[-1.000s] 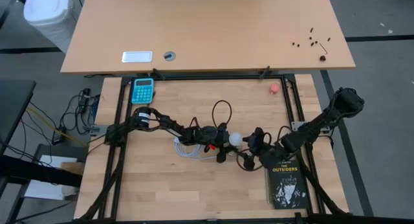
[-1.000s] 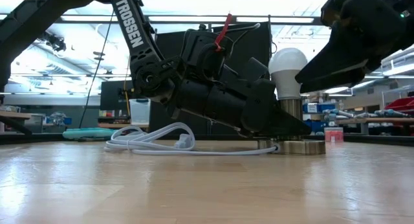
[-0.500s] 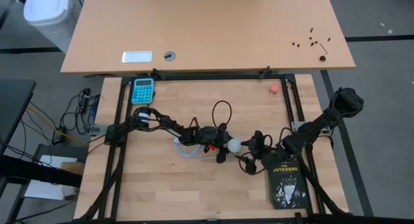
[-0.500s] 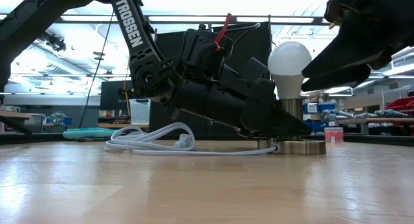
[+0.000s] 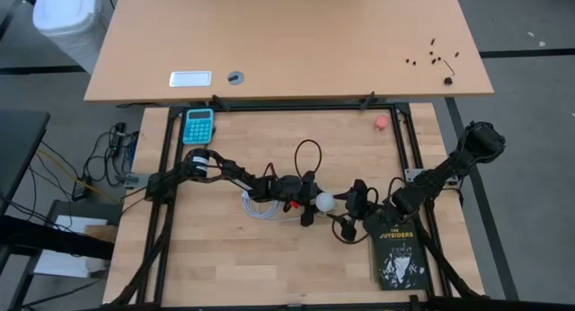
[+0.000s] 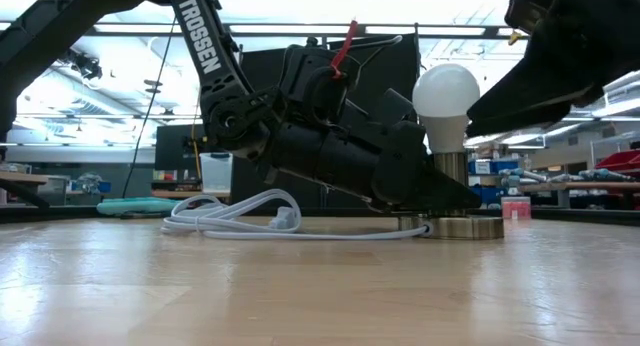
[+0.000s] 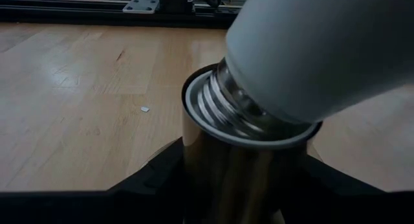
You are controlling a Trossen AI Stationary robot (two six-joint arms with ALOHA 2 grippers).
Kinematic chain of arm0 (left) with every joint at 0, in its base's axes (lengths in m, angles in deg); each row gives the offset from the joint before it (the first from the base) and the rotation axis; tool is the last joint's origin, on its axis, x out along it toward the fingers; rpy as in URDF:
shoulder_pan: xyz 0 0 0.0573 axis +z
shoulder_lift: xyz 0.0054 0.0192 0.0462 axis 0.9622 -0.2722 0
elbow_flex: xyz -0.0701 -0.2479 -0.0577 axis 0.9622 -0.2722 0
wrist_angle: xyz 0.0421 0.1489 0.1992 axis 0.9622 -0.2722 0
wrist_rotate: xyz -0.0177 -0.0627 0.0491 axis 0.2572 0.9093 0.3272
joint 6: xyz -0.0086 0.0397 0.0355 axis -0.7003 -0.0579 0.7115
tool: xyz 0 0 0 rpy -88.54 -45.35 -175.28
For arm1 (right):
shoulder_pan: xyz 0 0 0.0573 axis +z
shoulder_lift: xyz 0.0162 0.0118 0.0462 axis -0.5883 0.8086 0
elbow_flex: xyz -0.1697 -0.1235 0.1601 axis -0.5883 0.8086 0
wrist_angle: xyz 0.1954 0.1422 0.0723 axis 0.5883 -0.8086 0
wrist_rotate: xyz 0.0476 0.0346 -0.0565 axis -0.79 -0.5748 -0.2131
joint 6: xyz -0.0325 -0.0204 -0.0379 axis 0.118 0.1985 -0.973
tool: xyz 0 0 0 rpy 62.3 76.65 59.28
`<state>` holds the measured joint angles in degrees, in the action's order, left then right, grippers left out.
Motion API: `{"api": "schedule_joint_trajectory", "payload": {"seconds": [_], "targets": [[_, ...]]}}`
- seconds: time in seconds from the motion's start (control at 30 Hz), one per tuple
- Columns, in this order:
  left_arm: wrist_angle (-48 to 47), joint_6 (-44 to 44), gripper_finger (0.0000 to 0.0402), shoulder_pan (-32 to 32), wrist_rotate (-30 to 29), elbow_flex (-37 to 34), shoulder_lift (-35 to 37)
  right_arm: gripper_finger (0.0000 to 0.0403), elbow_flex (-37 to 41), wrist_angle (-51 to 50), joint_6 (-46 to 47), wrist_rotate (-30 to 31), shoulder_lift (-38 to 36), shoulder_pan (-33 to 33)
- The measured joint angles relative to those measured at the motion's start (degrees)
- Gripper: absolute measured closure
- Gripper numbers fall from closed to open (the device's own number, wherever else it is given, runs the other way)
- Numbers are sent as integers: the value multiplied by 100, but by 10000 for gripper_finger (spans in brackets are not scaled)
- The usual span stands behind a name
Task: Screw lightbulb
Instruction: Insert the lightbulb into the lamp
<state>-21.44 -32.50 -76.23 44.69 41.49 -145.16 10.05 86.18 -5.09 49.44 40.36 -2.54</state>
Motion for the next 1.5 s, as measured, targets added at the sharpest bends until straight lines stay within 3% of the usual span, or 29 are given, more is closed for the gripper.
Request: {"api": "schedule_joint_trajectory", "payload": {"seconds": [0.27, 0.43, 1.07, 1.5], "targets": [[33, 0, 208, 2, 0, -2, -2, 94, 0, 299, -1491, -42, 2, -330], [33, -2, 208, 2, 17, -2, -2, 94, 0, 456, -2243, -402, 2, -609], [33, 0, 208, 5, 94, -2, -2, 94, 0, 732, -2567, -1113, 2, -1166], [33, 0, 208, 4, 104, -2, -2, 96, 0, 793, -2621, -1137, 2, -1355]]}}
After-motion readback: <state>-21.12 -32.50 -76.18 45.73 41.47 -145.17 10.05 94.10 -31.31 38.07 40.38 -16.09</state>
